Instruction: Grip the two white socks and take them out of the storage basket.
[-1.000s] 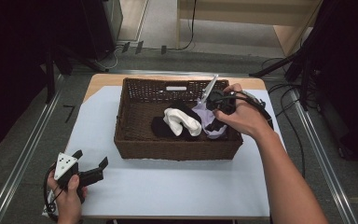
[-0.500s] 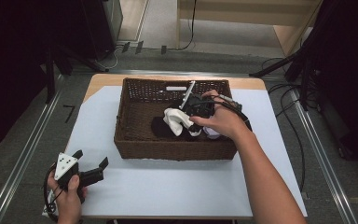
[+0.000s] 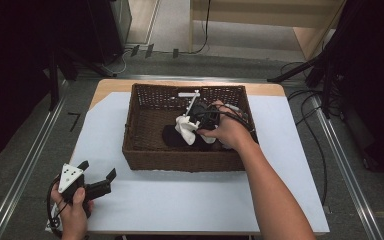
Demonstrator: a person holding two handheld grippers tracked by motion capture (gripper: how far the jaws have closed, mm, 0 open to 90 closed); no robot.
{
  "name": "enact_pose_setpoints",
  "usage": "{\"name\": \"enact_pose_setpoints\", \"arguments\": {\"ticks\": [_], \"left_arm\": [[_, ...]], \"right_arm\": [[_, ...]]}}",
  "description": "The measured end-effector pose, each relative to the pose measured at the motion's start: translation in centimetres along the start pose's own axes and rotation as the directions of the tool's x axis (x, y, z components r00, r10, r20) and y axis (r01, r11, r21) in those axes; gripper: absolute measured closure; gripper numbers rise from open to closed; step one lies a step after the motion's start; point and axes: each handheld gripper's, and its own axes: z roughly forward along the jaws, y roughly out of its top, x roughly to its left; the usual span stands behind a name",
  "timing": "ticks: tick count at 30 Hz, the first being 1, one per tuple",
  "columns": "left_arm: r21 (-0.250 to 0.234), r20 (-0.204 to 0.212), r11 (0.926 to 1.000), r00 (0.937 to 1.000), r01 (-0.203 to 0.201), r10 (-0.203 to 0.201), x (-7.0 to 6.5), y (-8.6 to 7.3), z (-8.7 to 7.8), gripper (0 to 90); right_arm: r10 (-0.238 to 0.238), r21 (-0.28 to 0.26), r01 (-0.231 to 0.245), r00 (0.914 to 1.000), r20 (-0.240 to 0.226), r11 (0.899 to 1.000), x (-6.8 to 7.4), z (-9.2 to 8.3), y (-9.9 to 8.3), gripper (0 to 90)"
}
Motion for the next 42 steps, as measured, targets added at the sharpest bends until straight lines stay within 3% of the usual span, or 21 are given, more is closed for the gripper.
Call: {"name": "enact_pose_setpoints", "arguments": {"ticks": [5, 7, 11, 15, 17, 18, 21, 22, 28, 42], "left_arm": [[0.001, 0.001, 1.0000, 1.0000, 0.001, -0.001, 0.0, 0.0, 0.0, 0.4], [0.000, 0.000, 1.0000, 1.0000, 0.001, -0.001, 0.0, 0.0, 0.0, 0.4], [-0.002, -0.001, 1.0000, 1.0000, 0.002, -0.002, 0.0, 0.0, 0.0, 0.4], [0.000, -0.001, 1.0000, 1.0000, 0.003, -0.003, 0.0, 0.0, 0.0, 0.4], [0.000, 0.000, 1.0000, 1.0000, 0.003, -0.003, 0.0, 0.0, 0.0, 0.4], [0.000, 0.001, 1.0000, 1.0000, 0.004, -0.004, 0.0, 0.0, 0.0, 0.4], [-0.001, 0.001, 1.0000, 1.0000, 0.004, -0.004, 0.0, 0.0, 0.0, 0.4], [-0.001, 0.001, 1.0000, 1.0000, 0.004, -0.004, 0.0, 0.0, 0.0, 0.4], [0.001, 0.004, 1.0000, 1.0000, 0.002, -0.002, 0.0, 0.0, 0.0, 0.4], [0.002, -0.003, 1.0000, 1.0000, -0.002, 0.002, -0.1, 0.0, 0.1, 0.4]], "right_arm": [[0.061, -0.016, -0.061, 0.9978, 0.025, 0.998, -0.7, -0.2, 0.0, 83.3], [0.088, -0.020, -0.087, 0.9958, 0.025, 0.996, -0.8, 0.1, 0.0, 70.8], [0.124, 0.013, -0.124, 0.9923, -0.001, 0.992, -1.0, 1.1, 0.3, 56.9], [0.164, 0.064, -0.166, 0.9859, 0.033, 0.984, -1.1, 2.5, 0.5, 47.4], [0.170, 0.091, -0.172, 0.9848, 0.037, 0.981, -1.0, 3.1, 0.6, 49.8], [0.166, 0.102, -0.169, 0.9852, 0.044, 0.980, -1.0, 3.3, 0.7, 56.6], [0.163, 0.103, -0.162, 0.9867, -0.002, 0.981, -1.0, 3.2, 0.7, 78.9], [0.156, 0.097, -0.154, 0.9878, -0.010, 0.983, -1.0, 3.0, 0.6, 81.6], [0.153, 0.047, -0.150, 0.9874, -0.043, 0.987, -1.6, 1.2, -0.3, 84.4], [0.084, -0.020, -0.084, 0.9964, -0.015, 0.996, -1.8, -3.4, -2.2, 84.8]]}}
